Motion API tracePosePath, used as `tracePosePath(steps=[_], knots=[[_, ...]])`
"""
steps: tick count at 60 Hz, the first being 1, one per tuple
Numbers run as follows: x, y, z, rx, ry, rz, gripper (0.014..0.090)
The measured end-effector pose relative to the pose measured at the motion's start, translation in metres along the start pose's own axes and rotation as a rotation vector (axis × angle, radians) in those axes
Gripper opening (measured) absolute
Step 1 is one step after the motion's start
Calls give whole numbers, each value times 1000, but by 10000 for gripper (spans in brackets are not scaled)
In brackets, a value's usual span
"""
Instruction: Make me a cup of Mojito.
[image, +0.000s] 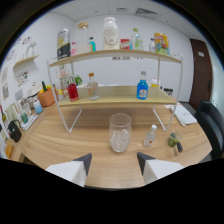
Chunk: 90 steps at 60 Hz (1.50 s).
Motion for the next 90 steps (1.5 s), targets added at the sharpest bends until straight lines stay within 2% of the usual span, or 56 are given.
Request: tracePosePath(steps=[14, 30, 44, 68, 71, 76, 81, 90], knots=[[-52, -70, -25, 40, 1, -12, 853], [-138, -191, -39, 207, -25, 34, 865], [-171, -274, -4, 325, -7, 23, 859], [-188, -349, 65, 388, 20, 6, 848], [-187, -353, 70, 393, 25, 1, 814], [-186, -360, 78, 399, 42, -6, 696], [-181, -366, 77, 418, 64, 0, 540], [-182, -365, 77, 404, 61, -2, 529]])
